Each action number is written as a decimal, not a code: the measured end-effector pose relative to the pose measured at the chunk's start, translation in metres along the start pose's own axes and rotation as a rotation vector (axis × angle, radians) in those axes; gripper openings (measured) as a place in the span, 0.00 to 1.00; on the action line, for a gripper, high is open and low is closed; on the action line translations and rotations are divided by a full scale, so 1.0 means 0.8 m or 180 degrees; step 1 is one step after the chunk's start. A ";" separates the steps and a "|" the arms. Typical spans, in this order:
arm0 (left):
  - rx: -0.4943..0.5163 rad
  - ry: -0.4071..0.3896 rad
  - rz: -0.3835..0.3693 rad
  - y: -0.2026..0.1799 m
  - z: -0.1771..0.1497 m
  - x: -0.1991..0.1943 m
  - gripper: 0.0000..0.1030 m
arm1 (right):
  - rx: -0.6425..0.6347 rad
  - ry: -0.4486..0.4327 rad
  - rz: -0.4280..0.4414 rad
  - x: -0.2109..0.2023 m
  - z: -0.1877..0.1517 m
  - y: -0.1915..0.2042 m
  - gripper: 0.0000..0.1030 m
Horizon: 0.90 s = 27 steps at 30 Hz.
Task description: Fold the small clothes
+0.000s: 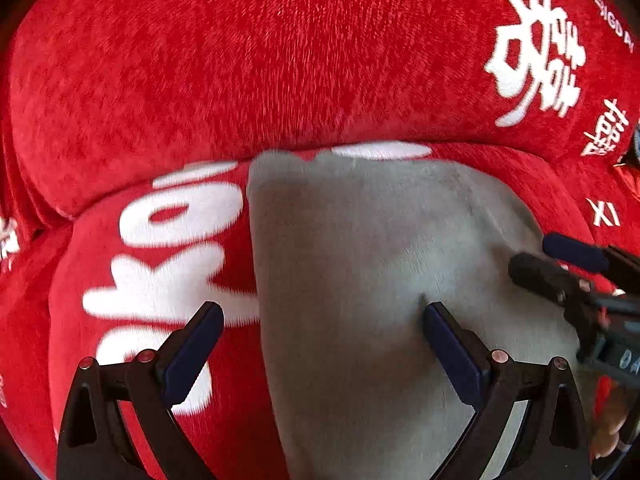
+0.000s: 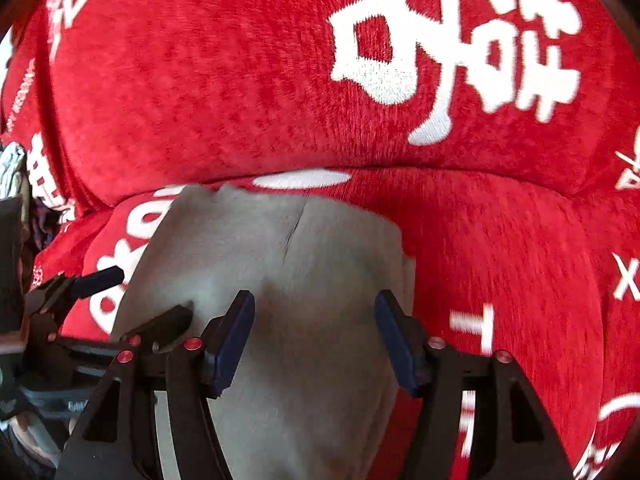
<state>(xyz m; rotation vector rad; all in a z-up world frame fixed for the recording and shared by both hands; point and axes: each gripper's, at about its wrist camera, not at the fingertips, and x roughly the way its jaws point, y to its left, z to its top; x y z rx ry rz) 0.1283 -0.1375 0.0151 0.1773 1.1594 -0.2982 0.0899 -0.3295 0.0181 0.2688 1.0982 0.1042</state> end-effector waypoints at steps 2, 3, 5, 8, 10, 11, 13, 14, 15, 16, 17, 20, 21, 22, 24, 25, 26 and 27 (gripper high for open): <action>-0.0023 -0.0092 -0.0019 0.003 -0.021 -0.011 0.98 | -0.0121 -0.0043 -0.0066 -0.011 -0.025 0.010 0.64; -0.0047 -0.0126 -0.0045 0.005 -0.030 -0.016 0.98 | -0.0202 -0.0080 -0.0158 -0.015 -0.039 0.016 0.64; -0.0108 -0.0203 -0.0125 0.009 -0.051 -0.028 0.98 | -0.0329 -0.0192 -0.0305 -0.026 -0.067 0.022 0.64; -0.0185 -0.0317 -0.0208 0.019 -0.086 -0.047 0.98 | -0.0177 -0.0385 -0.0210 -0.048 -0.105 0.015 0.64; -0.0220 -0.0377 -0.0240 0.023 -0.107 -0.059 0.98 | -0.0065 -0.0501 -0.0122 -0.064 -0.128 0.007 0.65; -0.0241 -0.0411 -0.0267 0.026 -0.120 -0.066 0.98 | -0.0056 -0.0525 -0.0112 -0.069 -0.137 0.006 0.66; -0.0241 -0.0416 -0.0282 0.029 -0.135 -0.072 0.98 | -0.0060 -0.0497 -0.0160 -0.074 -0.161 0.004 0.67; -0.0233 -0.0424 -0.0279 0.032 -0.147 -0.075 0.98 | -0.0066 -0.0499 -0.0178 -0.076 -0.171 0.003 0.67; -0.0214 -0.0425 -0.0287 0.033 -0.155 -0.077 0.98 | -0.0088 -0.0478 -0.0188 -0.074 -0.180 0.007 0.67; -0.0180 -0.0411 -0.0291 0.034 -0.158 -0.076 0.98 | -0.0125 -0.0439 -0.0190 -0.078 -0.189 0.006 0.67; -0.0150 -0.0405 -0.0282 0.033 -0.160 -0.079 0.98 | -0.0140 -0.0414 -0.0179 -0.082 -0.195 0.003 0.67; -0.0145 -0.0476 -0.0351 0.042 -0.153 -0.101 0.98 | -0.0028 -0.0410 -0.0125 -0.110 -0.199 -0.014 0.67; -0.0177 -0.0484 -0.0377 0.045 -0.147 -0.104 0.98 | 0.0051 -0.0462 -0.0097 -0.119 -0.195 -0.021 0.67; -0.0237 -0.0465 -0.0422 0.051 -0.137 -0.105 0.98 | 0.0168 -0.0547 -0.0053 -0.130 -0.189 -0.031 0.67; -0.0326 -0.0357 -0.0552 0.058 -0.118 -0.098 0.98 | 0.0370 -0.0624 -0.0003 -0.138 -0.171 -0.045 0.69; -0.0368 -0.0294 -0.0599 0.060 -0.111 -0.092 0.98 | 0.0485 -0.0632 0.0065 -0.139 -0.160 -0.052 0.70; -0.0443 -0.0199 -0.0634 0.060 -0.099 -0.081 0.98 | 0.0555 -0.0615 0.0134 -0.135 -0.149 -0.055 0.70; -0.0482 -0.0119 -0.0674 0.060 -0.091 -0.071 0.98 | 0.0615 -0.0573 0.0221 -0.129 -0.140 -0.057 0.70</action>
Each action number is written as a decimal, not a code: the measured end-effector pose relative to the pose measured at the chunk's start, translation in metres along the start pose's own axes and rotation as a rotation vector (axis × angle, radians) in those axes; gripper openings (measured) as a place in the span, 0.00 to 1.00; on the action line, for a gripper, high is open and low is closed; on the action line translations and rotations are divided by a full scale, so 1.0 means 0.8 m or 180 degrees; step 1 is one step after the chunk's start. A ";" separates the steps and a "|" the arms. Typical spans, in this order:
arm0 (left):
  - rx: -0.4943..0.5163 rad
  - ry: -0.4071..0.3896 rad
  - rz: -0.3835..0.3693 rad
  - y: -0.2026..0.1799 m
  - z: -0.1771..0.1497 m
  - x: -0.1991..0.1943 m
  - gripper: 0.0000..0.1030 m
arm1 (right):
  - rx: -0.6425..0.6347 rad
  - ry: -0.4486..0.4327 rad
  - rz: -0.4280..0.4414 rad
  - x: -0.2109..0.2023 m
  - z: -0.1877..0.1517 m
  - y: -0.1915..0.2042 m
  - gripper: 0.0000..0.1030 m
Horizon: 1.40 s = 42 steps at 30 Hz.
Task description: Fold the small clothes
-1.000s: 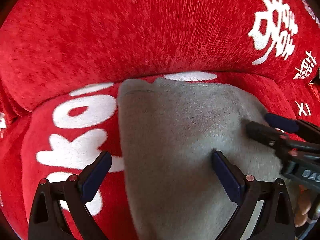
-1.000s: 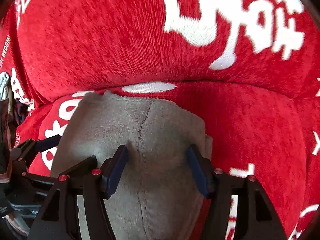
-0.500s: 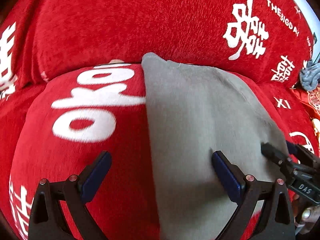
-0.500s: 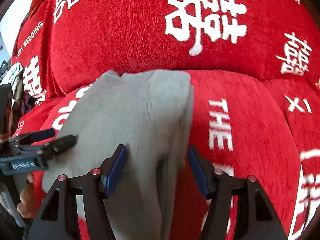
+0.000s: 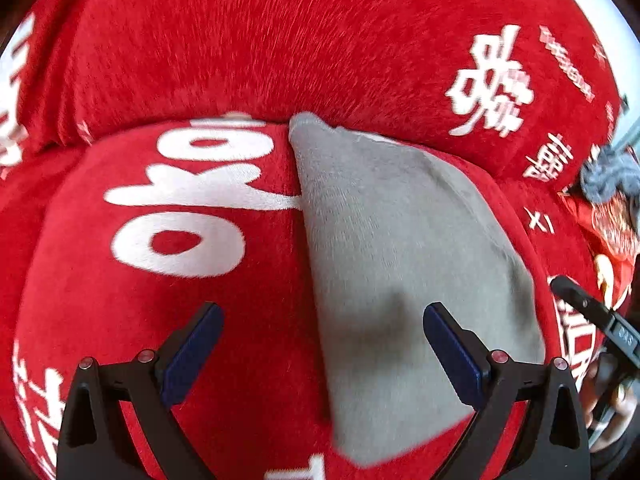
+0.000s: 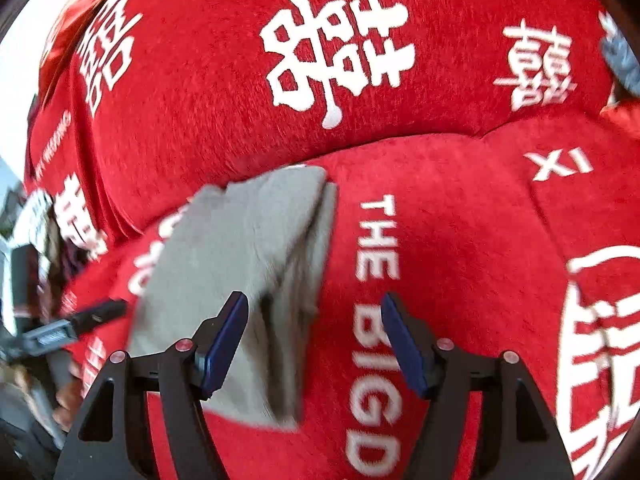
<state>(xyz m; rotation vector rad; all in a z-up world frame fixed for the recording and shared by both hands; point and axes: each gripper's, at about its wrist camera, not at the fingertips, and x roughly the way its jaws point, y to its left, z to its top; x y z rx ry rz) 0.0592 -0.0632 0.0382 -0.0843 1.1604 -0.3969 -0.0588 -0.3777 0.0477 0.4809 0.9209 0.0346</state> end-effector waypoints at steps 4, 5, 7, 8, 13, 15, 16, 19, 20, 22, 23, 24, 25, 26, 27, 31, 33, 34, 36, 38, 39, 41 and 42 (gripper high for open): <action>-0.0097 0.0280 -0.0154 -0.007 0.022 0.040 0.98 | 0.0221 0.0307 0.0247 0.052 0.022 0.006 0.70; -0.0057 0.0334 -0.0146 -0.014 0.026 0.052 0.98 | 0.0229 0.0363 0.0237 0.064 0.024 0.009 0.70; 0.0017 0.0401 -0.0154 -0.023 0.028 0.067 0.98 | 0.0234 0.0497 0.0214 0.092 0.028 0.012 0.70; 0.0025 0.0416 -0.0187 -0.024 0.028 0.073 0.98 | 0.0255 0.0561 0.0239 0.103 0.028 0.011 0.70; -0.0047 0.0358 -0.0317 -0.022 0.031 0.085 0.94 | 0.0234 0.0572 0.0407 0.132 0.029 0.018 0.70; 0.0051 0.0290 -0.0407 -0.030 0.029 0.082 0.78 | 0.0164 0.0558 0.0435 0.136 0.029 0.024 0.67; 0.0067 0.0261 -0.0372 -0.032 0.029 0.080 0.76 | 0.0114 0.0546 0.0436 0.138 0.029 0.027 0.64; 0.0189 0.0142 -0.0300 -0.041 0.024 0.073 0.67 | 0.0031 0.0494 0.0500 0.138 0.028 0.032 0.53; 0.0207 0.0116 -0.0283 -0.041 0.025 0.070 0.65 | 0.0003 0.0473 0.0514 0.137 0.028 0.035 0.49; 0.0237 0.0063 -0.0251 -0.045 0.027 0.066 0.54 | -0.0077 0.0430 0.0495 0.135 0.027 0.039 0.44; 0.0281 0.0023 -0.0215 -0.047 0.025 0.060 0.51 | -0.0133 0.0403 0.0467 0.132 0.026 0.043 0.41; 0.0313 0.0005 -0.0179 -0.050 0.025 0.058 0.48 | -0.0199 0.0378 0.0424 0.130 0.026 0.048 0.40; 0.0349 -0.0009 -0.0142 -0.052 0.026 0.056 0.46 | -0.0260 0.0359 0.0375 0.128 0.025 0.054 0.39; 0.0397 -0.0033 -0.0092 -0.056 0.025 0.054 0.45 | -0.0310 0.0340 0.0335 0.126 0.025 0.059 0.38; 0.0417 -0.0045 -0.0069 -0.058 0.026 0.054 0.44 | -0.0339 0.0329 0.0310 0.124 0.025 0.062 0.37; 0.0415 -0.0081 -0.0059 -0.058 0.024 0.048 0.41 | -0.0387 0.0302 0.0257 0.119 0.026 0.071 0.36; 0.0404 -0.0083 -0.0069 -0.057 0.023 0.046 0.40 | -0.0384 0.0296 0.0254 0.117 0.026 0.073 0.35; 0.0404 -0.0082 -0.0066 -0.057 0.023 0.045 0.40 | -0.0383 0.0289 0.0250 0.116 0.026 0.074 0.35; 0.0407 -0.0080 -0.0057 -0.057 0.021 0.042 0.40 | -0.0387 0.0281 0.0239 0.113 0.025 0.078 0.35; 0.0414 -0.0075 -0.0049 -0.058 0.018 0.040 0.40 | -0.0404 0.0257 0.0239 0.107 0.025 0.080 0.35; 0.0415 -0.0067 -0.0046 -0.058 0.017 0.039 0.40 | -0.0408 0.0264 0.0237 0.106 0.024 0.081 0.35; 0.0401 -0.0053 -0.0051 -0.057 0.014 0.037 0.39 | -0.0414 0.0278 0.0223 0.102 0.021 0.083 0.35; 0.0382 -0.0040 -0.0060 -0.056 0.013 0.035 0.39 | -0.0412 0.0284 0.0219 0.101 0.020 0.084 0.35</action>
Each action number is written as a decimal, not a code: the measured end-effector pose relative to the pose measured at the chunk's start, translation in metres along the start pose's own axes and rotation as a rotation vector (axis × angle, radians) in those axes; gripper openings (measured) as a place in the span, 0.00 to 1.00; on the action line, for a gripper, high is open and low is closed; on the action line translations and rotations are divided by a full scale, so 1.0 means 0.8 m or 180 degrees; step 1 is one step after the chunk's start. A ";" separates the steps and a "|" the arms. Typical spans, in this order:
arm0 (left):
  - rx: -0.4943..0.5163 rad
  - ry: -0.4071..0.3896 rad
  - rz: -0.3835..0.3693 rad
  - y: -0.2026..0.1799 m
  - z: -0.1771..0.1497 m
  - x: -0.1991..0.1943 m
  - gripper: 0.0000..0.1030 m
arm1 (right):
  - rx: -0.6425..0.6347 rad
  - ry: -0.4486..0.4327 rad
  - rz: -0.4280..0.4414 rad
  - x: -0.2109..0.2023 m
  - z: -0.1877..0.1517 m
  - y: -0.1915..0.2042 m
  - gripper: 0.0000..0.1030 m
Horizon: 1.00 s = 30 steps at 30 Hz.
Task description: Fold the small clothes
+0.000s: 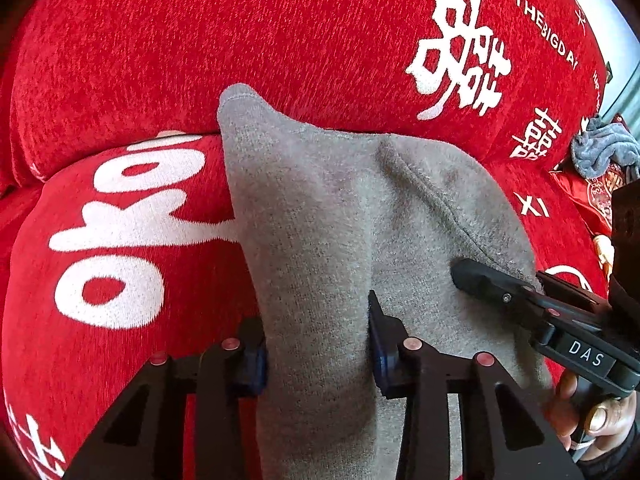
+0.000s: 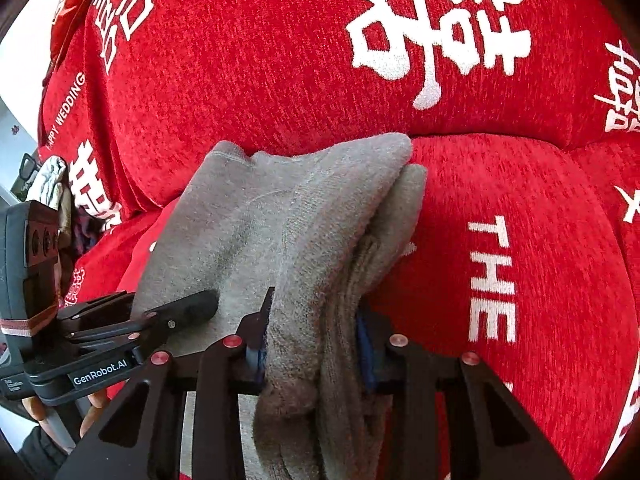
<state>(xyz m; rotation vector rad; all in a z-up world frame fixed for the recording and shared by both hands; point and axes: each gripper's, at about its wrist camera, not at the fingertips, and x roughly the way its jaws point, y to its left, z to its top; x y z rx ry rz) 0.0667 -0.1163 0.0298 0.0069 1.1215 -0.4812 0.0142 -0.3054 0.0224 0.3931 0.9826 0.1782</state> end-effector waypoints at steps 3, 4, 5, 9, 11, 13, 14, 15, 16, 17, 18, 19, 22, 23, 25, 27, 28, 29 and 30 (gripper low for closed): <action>-0.0024 0.0029 -0.0003 0.001 -0.005 -0.006 0.38 | 0.0008 0.0011 -0.0001 -0.003 -0.004 0.004 0.35; -0.0007 0.0026 0.0009 0.000 -0.007 -0.009 0.38 | 0.0000 0.0013 0.0004 -0.005 -0.007 0.006 0.35; 0.0020 0.0020 0.0030 -0.001 -0.011 -0.012 0.38 | -0.0005 0.0012 0.0006 -0.007 -0.009 0.007 0.35; 0.0050 0.0006 0.0066 -0.002 -0.022 -0.020 0.38 | -0.0015 0.0008 0.0021 -0.012 -0.018 0.011 0.35; 0.0043 0.0006 0.0071 -0.003 -0.026 -0.023 0.38 | -0.0005 0.0005 0.0034 -0.015 -0.022 0.012 0.35; 0.0062 -0.0017 0.0078 -0.004 -0.029 -0.025 0.38 | -0.0010 0.0004 0.0041 -0.018 -0.025 0.014 0.35; 0.0075 -0.0023 0.0086 -0.005 -0.032 -0.027 0.38 | -0.0012 0.0002 0.0042 -0.019 -0.027 0.015 0.35; 0.0082 -0.0025 0.0091 -0.005 -0.034 -0.028 0.38 | -0.0017 0.0000 0.0044 -0.020 -0.028 0.017 0.35; 0.0087 -0.0027 0.0095 -0.006 -0.036 -0.029 0.38 | -0.0021 0.0000 0.0047 -0.022 -0.030 0.018 0.35; 0.0090 -0.0029 0.0097 -0.006 -0.039 -0.031 0.38 | -0.0023 0.0001 0.0046 -0.023 -0.031 0.019 0.35; 0.0092 -0.0030 0.0097 -0.006 -0.041 -0.032 0.38 | -0.0027 0.0002 0.0046 -0.025 -0.033 0.020 0.35; 0.0091 -0.0032 0.0097 -0.006 -0.043 -0.034 0.38 | -0.0033 0.0001 0.0046 -0.026 -0.035 0.022 0.35; 0.0078 -0.0029 0.0085 -0.004 -0.050 -0.038 0.38 | -0.0040 0.0004 0.0050 -0.030 -0.039 0.025 0.35; 0.0073 -0.0029 0.0081 -0.003 -0.053 -0.040 0.38 | -0.0044 0.0006 0.0051 -0.031 -0.041 0.025 0.35; 0.0075 -0.0034 0.0083 -0.003 -0.057 -0.043 0.38 | -0.0052 0.0006 0.0049 -0.034 -0.045 0.030 0.35; 0.0073 -0.0034 0.0086 -0.003 -0.063 -0.047 0.38 | -0.0061 0.0008 0.0050 -0.036 -0.048 0.032 0.35; 0.0071 -0.0034 0.0087 -0.002 -0.065 -0.048 0.38 | -0.0071 0.0012 0.0053 -0.037 -0.049 0.033 0.35; 0.0073 -0.0035 0.0087 -0.002 -0.066 -0.048 0.38 | -0.0076 0.0013 0.0054 -0.037 -0.050 0.035 0.35; 0.0072 -0.0036 0.0089 -0.002 -0.068 -0.050 0.38 | -0.0083 0.0015 0.0056 -0.038 -0.052 0.036 0.35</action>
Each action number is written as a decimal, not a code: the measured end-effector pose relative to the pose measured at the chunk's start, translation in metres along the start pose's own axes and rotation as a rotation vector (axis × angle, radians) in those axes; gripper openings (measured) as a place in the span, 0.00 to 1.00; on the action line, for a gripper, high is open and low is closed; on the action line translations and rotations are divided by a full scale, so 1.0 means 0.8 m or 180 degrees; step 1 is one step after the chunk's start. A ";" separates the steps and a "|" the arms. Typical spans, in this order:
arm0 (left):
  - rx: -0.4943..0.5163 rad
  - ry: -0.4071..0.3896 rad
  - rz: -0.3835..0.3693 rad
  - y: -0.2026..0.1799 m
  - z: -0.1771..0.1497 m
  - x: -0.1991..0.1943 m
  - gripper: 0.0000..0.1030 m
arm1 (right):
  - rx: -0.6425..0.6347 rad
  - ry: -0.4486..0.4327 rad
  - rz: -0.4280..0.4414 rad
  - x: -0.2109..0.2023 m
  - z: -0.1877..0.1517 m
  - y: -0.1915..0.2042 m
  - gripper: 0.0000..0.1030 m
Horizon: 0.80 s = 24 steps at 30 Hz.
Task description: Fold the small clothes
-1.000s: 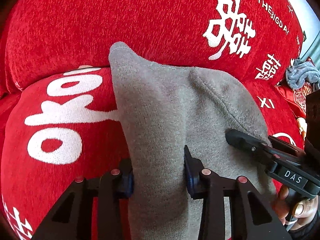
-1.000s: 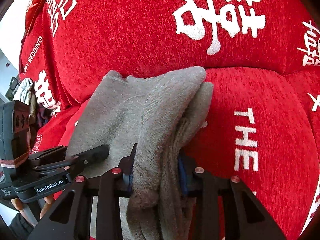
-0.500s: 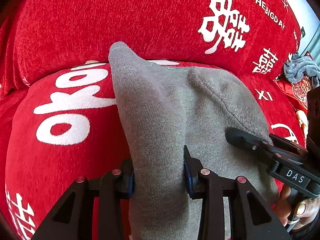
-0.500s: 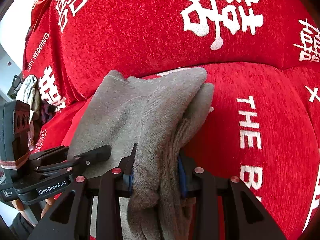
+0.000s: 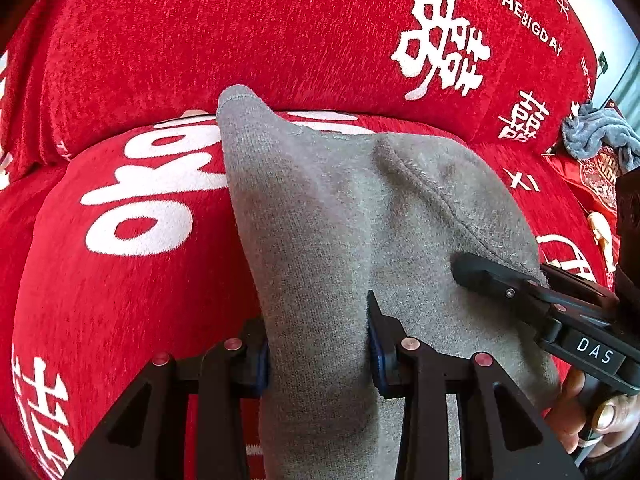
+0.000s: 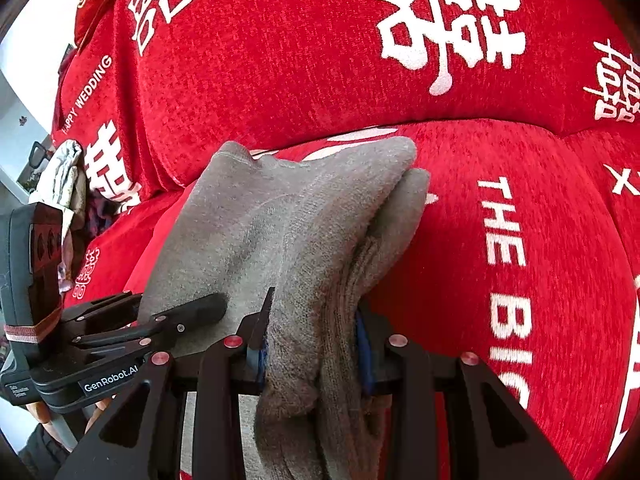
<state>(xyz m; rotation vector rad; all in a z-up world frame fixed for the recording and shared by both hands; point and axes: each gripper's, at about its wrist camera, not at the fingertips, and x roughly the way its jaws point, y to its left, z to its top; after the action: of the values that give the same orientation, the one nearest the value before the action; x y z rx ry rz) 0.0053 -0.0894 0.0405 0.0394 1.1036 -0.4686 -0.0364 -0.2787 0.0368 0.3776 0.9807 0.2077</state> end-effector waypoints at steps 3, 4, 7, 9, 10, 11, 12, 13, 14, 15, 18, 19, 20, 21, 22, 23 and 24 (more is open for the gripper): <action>-0.0006 -0.0004 0.0006 0.001 -0.008 -0.005 0.38 | 0.0002 0.0000 0.0005 -0.003 -0.007 0.004 0.35; -0.0005 -0.0006 0.0009 0.001 -0.010 -0.006 0.38 | -0.0002 -0.0001 0.0007 -0.004 -0.010 0.005 0.35; -0.0006 -0.0012 0.0014 0.002 -0.017 -0.011 0.38 | -0.0009 -0.0003 0.0014 -0.007 -0.016 0.009 0.35; -0.0009 -0.0014 0.0012 0.003 -0.021 -0.015 0.38 | -0.0019 0.0001 0.0018 -0.009 -0.018 0.011 0.35; -0.0012 -0.0016 0.0012 0.003 -0.023 -0.016 0.38 | -0.0030 0.0003 0.0020 -0.010 -0.019 0.013 0.35; -0.0016 -0.0018 0.0011 0.004 -0.026 -0.019 0.38 | -0.0037 0.0003 0.0021 -0.011 -0.021 0.015 0.35; -0.0017 -0.0019 0.0011 0.005 -0.029 -0.020 0.38 | -0.0042 0.0002 0.0022 -0.012 -0.022 0.017 0.35; -0.0019 -0.0019 0.0011 0.005 -0.030 -0.021 0.38 | -0.0050 0.0002 0.0025 -0.014 -0.024 0.019 0.35; -0.0020 -0.0017 0.0010 0.005 -0.031 -0.022 0.38 | -0.0058 0.0001 0.0028 -0.015 -0.025 0.021 0.35; -0.0021 -0.0017 0.0011 0.006 -0.033 -0.023 0.38 | -0.0067 0.0001 0.0029 -0.016 -0.026 0.022 0.35; -0.0012 -0.0022 0.0022 0.007 -0.042 -0.029 0.38 | -0.0088 -0.0004 0.0032 -0.019 -0.033 0.028 0.35; -0.0012 -0.0023 0.0024 0.007 -0.044 -0.031 0.38 | -0.0088 -0.0003 0.0034 -0.020 -0.035 0.029 0.35; -0.0012 -0.0027 0.0024 0.008 -0.048 -0.033 0.38 | -0.0091 -0.0001 0.0036 -0.021 -0.037 0.031 0.35; -0.0013 -0.0028 0.0025 0.008 -0.050 -0.034 0.38 | -0.0095 0.0000 0.0039 -0.021 -0.040 0.031 0.35; -0.0016 -0.0030 0.0026 0.009 -0.052 -0.036 0.38 | -0.0105 0.0000 0.0040 -0.023 -0.042 0.033 0.35; -0.0017 -0.0033 0.0026 0.009 -0.055 -0.037 0.38 | -0.0110 0.0000 0.0040 -0.023 -0.045 0.034 0.35; -0.0016 -0.0038 0.0028 0.009 -0.058 -0.039 0.38 | -0.0115 -0.0001 0.0039 -0.024 -0.048 0.036 0.35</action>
<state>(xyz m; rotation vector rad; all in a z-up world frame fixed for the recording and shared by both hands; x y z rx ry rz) -0.0427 -0.0604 0.0449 0.0369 1.0925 -0.4575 -0.0790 -0.2508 0.0443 0.3508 0.9733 0.2363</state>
